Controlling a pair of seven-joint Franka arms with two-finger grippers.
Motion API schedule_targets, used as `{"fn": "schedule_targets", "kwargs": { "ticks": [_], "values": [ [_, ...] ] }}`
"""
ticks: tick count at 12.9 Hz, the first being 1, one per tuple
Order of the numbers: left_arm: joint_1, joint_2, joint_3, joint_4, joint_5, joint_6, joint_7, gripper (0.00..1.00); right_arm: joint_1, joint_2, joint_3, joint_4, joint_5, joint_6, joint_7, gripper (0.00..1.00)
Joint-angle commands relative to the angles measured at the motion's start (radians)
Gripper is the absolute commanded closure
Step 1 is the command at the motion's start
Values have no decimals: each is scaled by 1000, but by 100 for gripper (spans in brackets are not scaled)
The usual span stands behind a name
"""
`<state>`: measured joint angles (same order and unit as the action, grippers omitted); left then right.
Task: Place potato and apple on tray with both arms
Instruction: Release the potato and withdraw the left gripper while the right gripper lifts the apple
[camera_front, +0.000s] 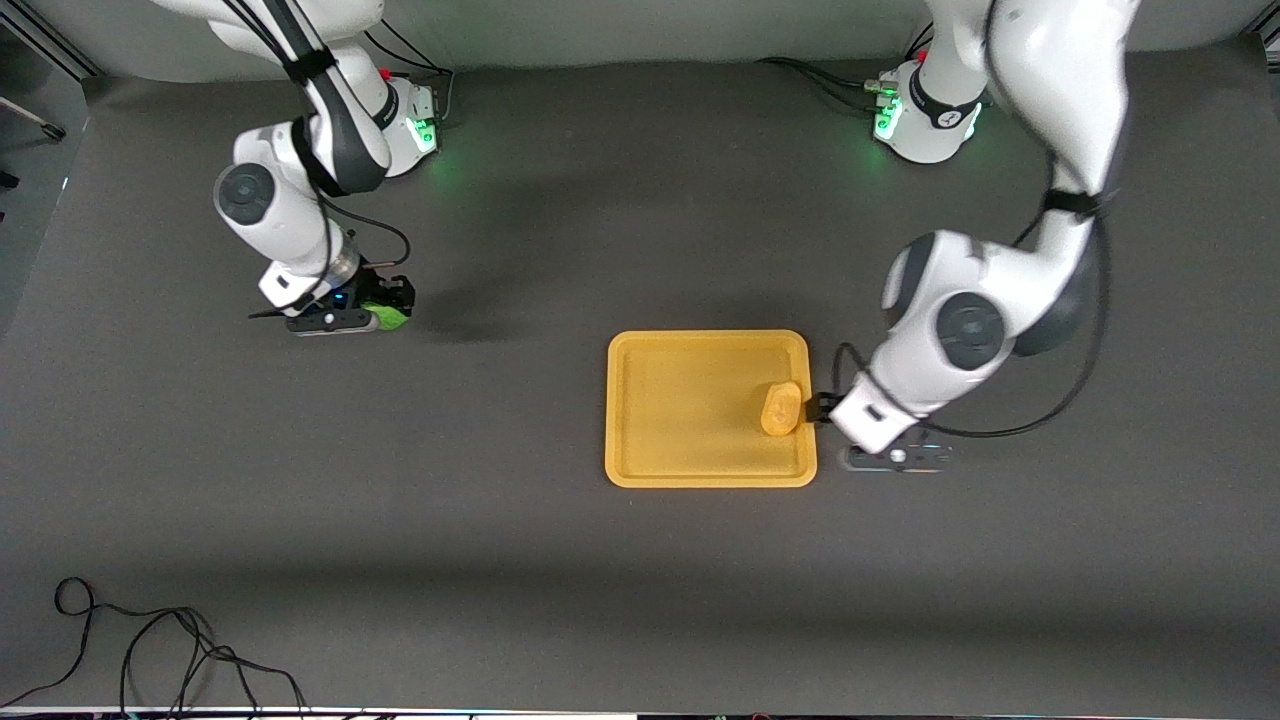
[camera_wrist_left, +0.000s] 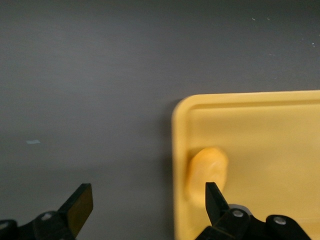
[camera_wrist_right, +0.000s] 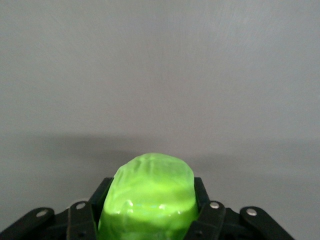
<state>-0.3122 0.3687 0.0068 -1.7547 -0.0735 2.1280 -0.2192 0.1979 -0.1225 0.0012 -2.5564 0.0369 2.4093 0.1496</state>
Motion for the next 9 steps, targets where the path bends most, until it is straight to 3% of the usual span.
{"fn": "schedule_targets", "kwargs": {
  "ticks": [1,3,5,9],
  "values": [
    [117,-129,-8,-14,58,-127,191,0,8,-8,-10,277,8,-297,-1,62],
    [206,-175,-8,-20,60,-138,329,0,6,44,-12,510,4,-479,4,62],
    [238,-217,2,-35,83,-145,351,0,5,110,-13,683,4,-553,7,62],
    [310,-284,7,-88,83,-151,475,0,65,381,-1,1101,3,-679,95,63]
  ]
}}
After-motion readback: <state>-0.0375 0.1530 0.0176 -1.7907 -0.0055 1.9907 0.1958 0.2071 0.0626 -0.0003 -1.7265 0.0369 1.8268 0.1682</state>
